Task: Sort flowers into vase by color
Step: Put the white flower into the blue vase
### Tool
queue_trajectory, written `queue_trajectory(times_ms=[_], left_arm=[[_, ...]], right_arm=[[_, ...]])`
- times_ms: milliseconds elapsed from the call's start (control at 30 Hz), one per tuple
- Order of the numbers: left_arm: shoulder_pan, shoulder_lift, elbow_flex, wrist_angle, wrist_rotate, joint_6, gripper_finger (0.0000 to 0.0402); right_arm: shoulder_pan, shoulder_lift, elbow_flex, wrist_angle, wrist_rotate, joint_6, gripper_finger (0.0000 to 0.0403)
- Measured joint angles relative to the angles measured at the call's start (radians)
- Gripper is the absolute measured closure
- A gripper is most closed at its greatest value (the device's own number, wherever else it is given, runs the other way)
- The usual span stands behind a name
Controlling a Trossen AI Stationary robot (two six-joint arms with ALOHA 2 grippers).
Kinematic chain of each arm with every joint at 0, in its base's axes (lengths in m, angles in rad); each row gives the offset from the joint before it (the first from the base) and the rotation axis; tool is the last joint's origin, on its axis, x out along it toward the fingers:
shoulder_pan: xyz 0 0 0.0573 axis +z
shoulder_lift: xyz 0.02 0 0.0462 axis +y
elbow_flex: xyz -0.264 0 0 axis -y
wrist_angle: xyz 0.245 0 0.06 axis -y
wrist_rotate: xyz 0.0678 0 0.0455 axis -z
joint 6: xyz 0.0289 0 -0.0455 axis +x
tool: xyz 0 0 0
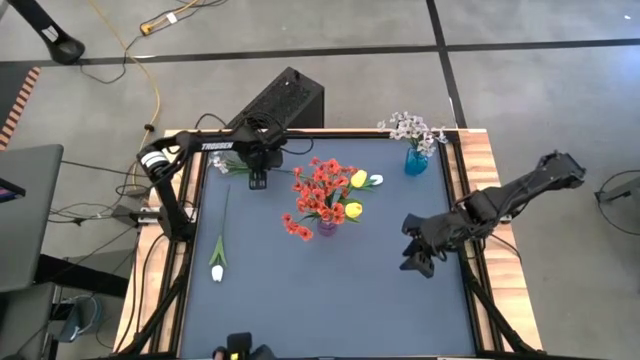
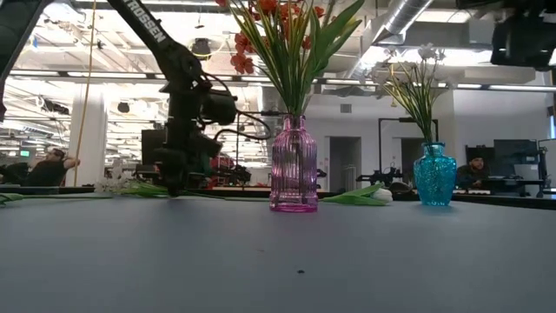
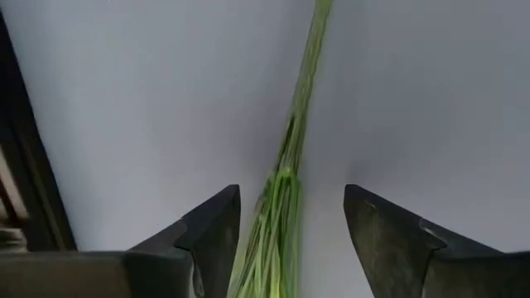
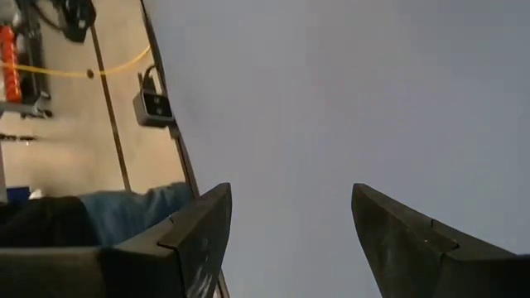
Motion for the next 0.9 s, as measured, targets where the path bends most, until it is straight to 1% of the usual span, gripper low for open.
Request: queue_trajectory(times_ms=[67,167,267,367,533,567,700,900], left_arm=[[0.009,0.010,0.000,0.008,0.004,-0.002,0.0196],[0.026,0.013,0.000,-0.011,0.044,-0.004,0.0196],[0.028,0.022,0.002,-0.037,0.025,-0.006,0.0211],[0.020,0.037,0.004,-0.056,0.003,-0.037,0.0257],[0.004,0.041,0.004,-0.064,0.023,-0.117,0.0374],[-0.001,0.038,0.005,-0.067,0.021,-0.134,0.0386],[-0.017,0.010,0.049,-0.121,0.016,-0.181,0.0389],[-0.066,-0.115,0.223,-0.340,0.019,-0.255,0.0398]], right_arm=[[0.022,0.011,0.000,0.003,-0.006,0.010,0.0126],[0.051,0.014,0.000,0.002,-0.009,0.015,0.0126],[0.069,0.011,0.000,0.003,-0.010,0.021,0.0126],[0.074,0.011,0.000,0.005,-0.010,0.023,0.0126],[0.074,0.011,0.000,0.013,-0.009,0.048,0.0127],[0.074,0.011,0.000,0.017,-0.009,0.049,0.0126],[0.080,0.011,0.000,0.057,-0.009,0.046,0.0126],[0.079,0.011,0.000,0.128,-0.009,-0.015,0.0127]])
